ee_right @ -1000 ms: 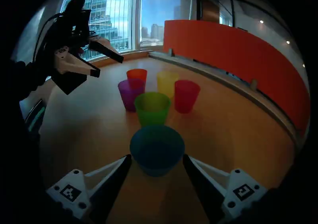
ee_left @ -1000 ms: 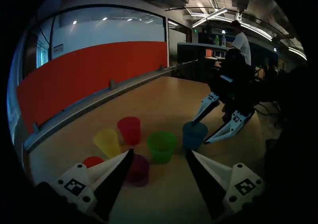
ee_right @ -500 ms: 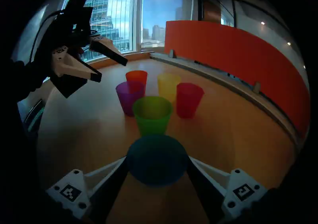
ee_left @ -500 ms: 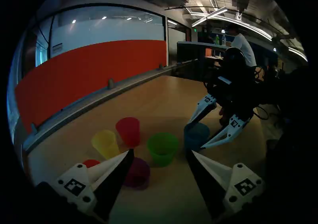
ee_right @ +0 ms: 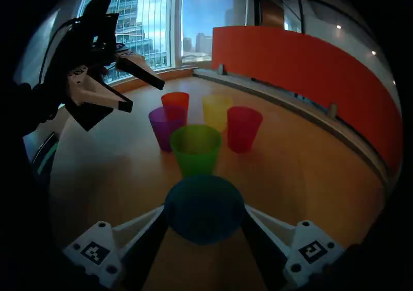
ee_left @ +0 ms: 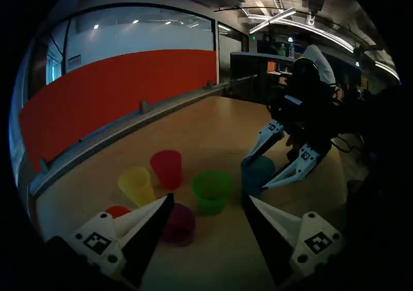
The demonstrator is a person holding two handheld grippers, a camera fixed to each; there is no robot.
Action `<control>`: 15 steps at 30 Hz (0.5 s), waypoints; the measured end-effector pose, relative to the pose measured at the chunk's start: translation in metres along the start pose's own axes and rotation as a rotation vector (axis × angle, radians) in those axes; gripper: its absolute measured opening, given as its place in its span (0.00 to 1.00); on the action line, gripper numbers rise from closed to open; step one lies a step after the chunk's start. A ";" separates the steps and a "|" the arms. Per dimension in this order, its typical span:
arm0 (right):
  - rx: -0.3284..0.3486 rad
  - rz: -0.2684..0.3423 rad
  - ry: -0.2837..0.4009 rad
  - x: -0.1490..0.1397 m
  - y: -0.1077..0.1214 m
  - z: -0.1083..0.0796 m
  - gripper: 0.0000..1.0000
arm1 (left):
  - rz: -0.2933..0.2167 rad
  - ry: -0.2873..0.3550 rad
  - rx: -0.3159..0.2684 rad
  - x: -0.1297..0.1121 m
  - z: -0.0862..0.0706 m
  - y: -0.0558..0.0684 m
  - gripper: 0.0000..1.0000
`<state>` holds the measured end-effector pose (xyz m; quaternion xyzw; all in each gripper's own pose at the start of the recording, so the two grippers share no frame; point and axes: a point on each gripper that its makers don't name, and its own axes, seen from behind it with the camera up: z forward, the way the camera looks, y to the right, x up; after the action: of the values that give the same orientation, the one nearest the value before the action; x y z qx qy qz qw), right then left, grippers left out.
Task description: Pour water
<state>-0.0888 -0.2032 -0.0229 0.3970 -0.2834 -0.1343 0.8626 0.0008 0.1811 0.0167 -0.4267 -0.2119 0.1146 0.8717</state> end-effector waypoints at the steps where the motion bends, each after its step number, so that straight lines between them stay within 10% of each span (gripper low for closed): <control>1: -0.001 0.002 0.003 0.001 0.000 -0.002 0.91 | 0.000 0.000 0.000 0.000 0.001 0.000 0.97; 15: -0.057 -0.010 0.076 0.035 0.018 -0.055 0.91 | 0.014 -0.020 -0.005 -0.005 0.008 0.007 0.97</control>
<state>-0.0273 -0.1740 -0.0246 0.3785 -0.2444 -0.1316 0.8830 -0.0076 0.1891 0.0144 -0.4291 -0.2177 0.1242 0.8678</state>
